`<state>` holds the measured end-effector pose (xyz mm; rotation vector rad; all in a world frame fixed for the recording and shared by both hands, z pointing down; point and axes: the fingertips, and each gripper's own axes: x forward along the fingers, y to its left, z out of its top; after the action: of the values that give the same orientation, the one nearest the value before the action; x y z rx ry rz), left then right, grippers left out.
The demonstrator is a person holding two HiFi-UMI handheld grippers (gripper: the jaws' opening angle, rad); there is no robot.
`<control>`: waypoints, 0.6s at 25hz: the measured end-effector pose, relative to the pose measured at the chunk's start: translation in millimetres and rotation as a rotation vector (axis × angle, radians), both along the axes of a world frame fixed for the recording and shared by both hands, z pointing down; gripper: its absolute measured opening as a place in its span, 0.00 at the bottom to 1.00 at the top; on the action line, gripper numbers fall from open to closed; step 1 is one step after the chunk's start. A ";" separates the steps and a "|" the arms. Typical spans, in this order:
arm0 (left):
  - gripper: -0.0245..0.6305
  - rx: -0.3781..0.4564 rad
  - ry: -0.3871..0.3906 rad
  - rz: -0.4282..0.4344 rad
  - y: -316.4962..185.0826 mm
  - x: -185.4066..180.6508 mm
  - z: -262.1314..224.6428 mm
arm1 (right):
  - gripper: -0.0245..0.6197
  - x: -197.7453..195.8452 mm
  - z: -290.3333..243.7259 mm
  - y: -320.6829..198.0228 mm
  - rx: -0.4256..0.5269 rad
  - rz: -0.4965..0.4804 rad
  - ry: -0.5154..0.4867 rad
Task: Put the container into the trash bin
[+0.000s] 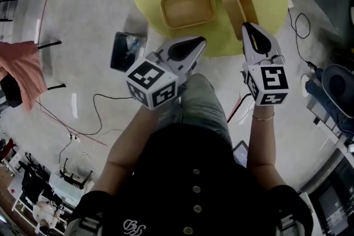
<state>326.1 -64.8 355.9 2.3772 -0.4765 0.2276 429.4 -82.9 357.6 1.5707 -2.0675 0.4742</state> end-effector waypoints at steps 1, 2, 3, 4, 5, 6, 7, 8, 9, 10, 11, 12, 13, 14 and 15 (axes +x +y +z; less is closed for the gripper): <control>0.06 0.002 0.003 -0.005 1.2 -7.1 -1.9 | 0.07 -7.8 -2.8 0.1 0.005 -0.007 0.000; 0.06 0.003 0.007 -0.013 2.2 -14.4 -3.5 | 0.07 -15.9 -4.7 0.2 0.007 -0.015 0.000; 0.06 0.003 0.011 -0.023 2.9 -21.5 -5.1 | 0.07 -23.8 -6.4 0.0 0.009 -0.023 0.002; 0.06 0.004 0.016 -0.033 3.2 -29.0 -7.5 | 0.07 -31.7 -8.6 -0.7 0.013 -0.031 0.005; 0.06 0.008 0.021 -0.043 3.2 -37.1 -10.5 | 0.07 -39.7 -11.7 -1.8 0.019 -0.039 0.009; 0.06 0.015 0.024 -0.052 3.0 -46.0 -13.8 | 0.07 -48.1 -15.3 -3.2 0.026 -0.047 0.013; 0.06 0.021 0.026 -0.061 2.8 -55.3 -17.0 | 0.07 -57.0 -19.1 -4.7 0.033 -0.057 0.017; 0.06 0.028 0.027 -0.069 2.7 -64.6 -19.7 | 0.07 -66.4 -22.7 -6.3 0.039 -0.070 0.020; 0.06 0.035 0.028 -0.079 2.4 -73.8 -22.0 | 0.07 -76.3 -26.2 -7.9 0.046 -0.087 0.024; 0.06 0.042 0.029 -0.091 1.9 -83.2 -24.2 | 0.07 -86.6 -29.7 -9.6 0.053 -0.105 0.027; 0.06 0.048 0.030 -0.105 1.0 -93.0 -26.7 | 0.07 -97.4 -33.5 -11.3 0.061 -0.124 0.030; 0.06 0.055 0.032 -0.120 -0.3 -103.7 -29.6 | 0.07 -108.8 -37.4 -13.0 0.069 -0.140 0.032; 0.06 0.062 0.032 -0.136 -2.1 -115.3 -32.6 | 0.07 -120.7 -41.2 -14.7 0.077 -0.156 0.032; 0.06 0.069 0.032 -0.154 -4.2 -127.9 -35.5 | 0.07 -133.2 -44.4 -16.3 0.082 -0.172 0.031; 0.06 0.075 0.031 -0.173 -6.4 -140.9 -37.8 | 0.07 -146.0 -46.5 -17.7 0.086 -0.189 0.029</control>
<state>185.2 -71.2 318.1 2.3920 -0.6825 0.0959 283.4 -100.7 311.1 1.4017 -2.2132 0.2958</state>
